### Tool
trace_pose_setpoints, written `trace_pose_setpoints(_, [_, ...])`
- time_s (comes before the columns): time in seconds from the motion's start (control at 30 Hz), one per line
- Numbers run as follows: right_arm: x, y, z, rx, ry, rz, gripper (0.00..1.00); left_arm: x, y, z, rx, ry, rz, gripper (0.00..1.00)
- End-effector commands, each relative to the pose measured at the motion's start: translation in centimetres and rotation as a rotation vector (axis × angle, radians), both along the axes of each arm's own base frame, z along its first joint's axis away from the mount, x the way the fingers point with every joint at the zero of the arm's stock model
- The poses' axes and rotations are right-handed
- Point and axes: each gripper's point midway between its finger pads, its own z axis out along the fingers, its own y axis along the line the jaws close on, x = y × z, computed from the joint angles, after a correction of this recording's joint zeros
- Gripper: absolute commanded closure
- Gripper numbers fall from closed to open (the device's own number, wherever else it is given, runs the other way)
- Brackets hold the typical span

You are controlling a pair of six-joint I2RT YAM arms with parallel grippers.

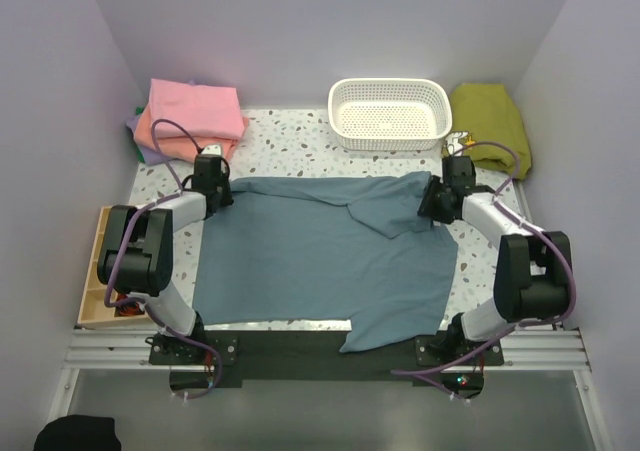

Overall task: Fold and stack the t-shirts
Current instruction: Grap the side of the flattened tshirt furthest away from the robot with both arms, then fold the flattened tshirt in 1/3 of the way

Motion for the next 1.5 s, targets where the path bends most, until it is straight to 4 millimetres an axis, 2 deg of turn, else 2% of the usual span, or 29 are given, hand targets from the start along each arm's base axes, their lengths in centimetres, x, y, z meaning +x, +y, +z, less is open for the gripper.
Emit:
trace_pose_setpoints(0.0, [1.1,0.5,-0.6,0.029,-0.014,0.003,0.57,1.1,-0.1,1.2,-0.019,-0.052,0.006,0.66])
trace_pose_setpoints(0.07, [1.2,0.5,-0.9,0.031,-0.013,0.003,0.59,1.1,-0.1,1.1,-0.019,-0.050,0.003,0.66])
trace_pose_setpoints(0.1, [1.1,0.9,-1.0,0.048,-0.010,0.016,0.63,1.1,-0.2,1.2,-0.020,-0.053,0.001,0.67])
trace_pose_setpoints(0.13, [1.2,0.9,-1.0,0.052,-0.016,0.017,0.75,1.1,-0.1,1.1,-0.020,-0.051,0.001,0.67])
trace_pose_setpoints(0.2, [1.2,1.1,-0.8,0.056,-0.021,0.023,0.89,1.1,-0.2,1.1,-0.021,-0.049,0.000,0.69])
trace_pose_setpoints(0.23, [1.2,1.0,-0.7,0.056,-0.028,0.023,1.00,1.2,-0.2,1.2,-0.021,-0.052,0.000,0.71])
trace_pose_setpoints(0.37, [1.2,1.0,0.9,0.053,-0.074,0.033,1.00,1.2,-0.4,1.1,-0.027,-0.053,-0.009,0.74])
trace_pose_setpoints(0.47, [1.2,1.3,3.1,0.065,-0.118,0.047,1.00,1.2,-0.4,1.2,-0.031,-0.057,-0.006,0.76])
trace_pose_setpoints(0.57, [0.7,1.5,5.7,0.079,-0.157,0.052,1.00,1.3,-0.4,1.5,-0.033,-0.062,-0.004,0.79])
trace_pose_setpoints(0.73, [-1.6,0.8,8.5,0.059,-0.158,0.031,1.00,1.4,0.1,2.2,-0.015,-0.058,0.017,0.84])
trace_pose_setpoints(0.9, [-3.8,-0.1,9.0,0.027,-0.134,-0.003,1.00,1.6,0.4,2.6,0.002,-0.059,0.024,0.92])
trace_pose_setpoints(1.13, [-4.9,-3.1,10.1,-0.114,-0.148,-0.091,1.00,1.4,1.8,2.6,0.075,-0.047,0.058,0.99])
trace_pose_setpoints(1.2, [-4.8,-3.3,10.0,-0.124,-0.144,-0.094,1.00,1.4,2.8,2.6,0.120,-0.043,0.090,1.00])
trace_pose_setpoints(1.3, [-4.6,-3.3,10.1,-0.125,-0.141,-0.094,1.00,0.5,3.6,1.5,0.166,0.023,0.111,1.00])
trace_pose_setpoints(1.47, [-4.8,-2.7,9.0,-0.101,-0.094,-0.069,1.00,0.6,4.2,1.7,0.192,0.022,0.134,1.00])
